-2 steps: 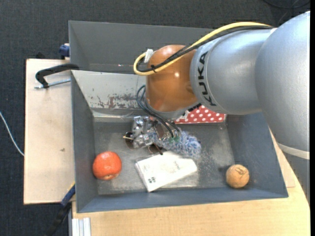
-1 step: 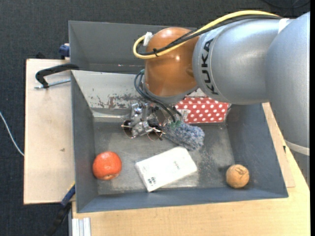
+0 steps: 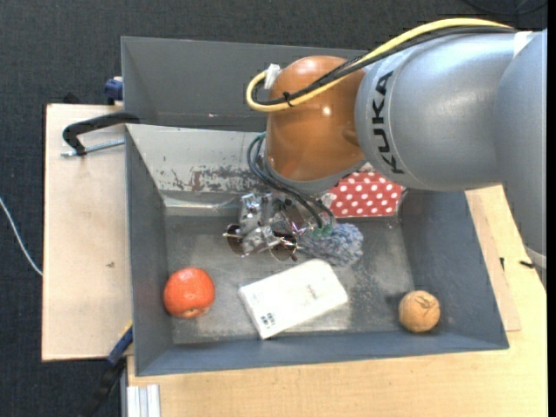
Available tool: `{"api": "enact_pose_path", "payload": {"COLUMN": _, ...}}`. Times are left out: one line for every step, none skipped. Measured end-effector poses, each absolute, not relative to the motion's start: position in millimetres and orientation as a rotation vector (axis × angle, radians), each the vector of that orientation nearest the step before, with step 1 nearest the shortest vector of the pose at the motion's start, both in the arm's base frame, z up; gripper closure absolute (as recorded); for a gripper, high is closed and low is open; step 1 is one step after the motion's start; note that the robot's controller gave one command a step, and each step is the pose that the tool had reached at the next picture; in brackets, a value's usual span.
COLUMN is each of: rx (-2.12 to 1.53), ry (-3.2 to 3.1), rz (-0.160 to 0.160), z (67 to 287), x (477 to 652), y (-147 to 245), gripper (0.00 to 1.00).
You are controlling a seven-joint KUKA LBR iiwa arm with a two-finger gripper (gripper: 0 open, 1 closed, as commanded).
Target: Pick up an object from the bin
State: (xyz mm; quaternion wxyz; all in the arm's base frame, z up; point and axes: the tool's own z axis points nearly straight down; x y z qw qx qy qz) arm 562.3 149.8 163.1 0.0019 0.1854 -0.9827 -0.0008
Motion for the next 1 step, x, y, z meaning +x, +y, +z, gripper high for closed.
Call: {"api": "enact_pose_path", "payload": {"rx": 0.74, "ry": -3.061, "rz": -0.003, "z": 315.3, "x": 589.9, "y": 172.9, "gripper": 1.0}}
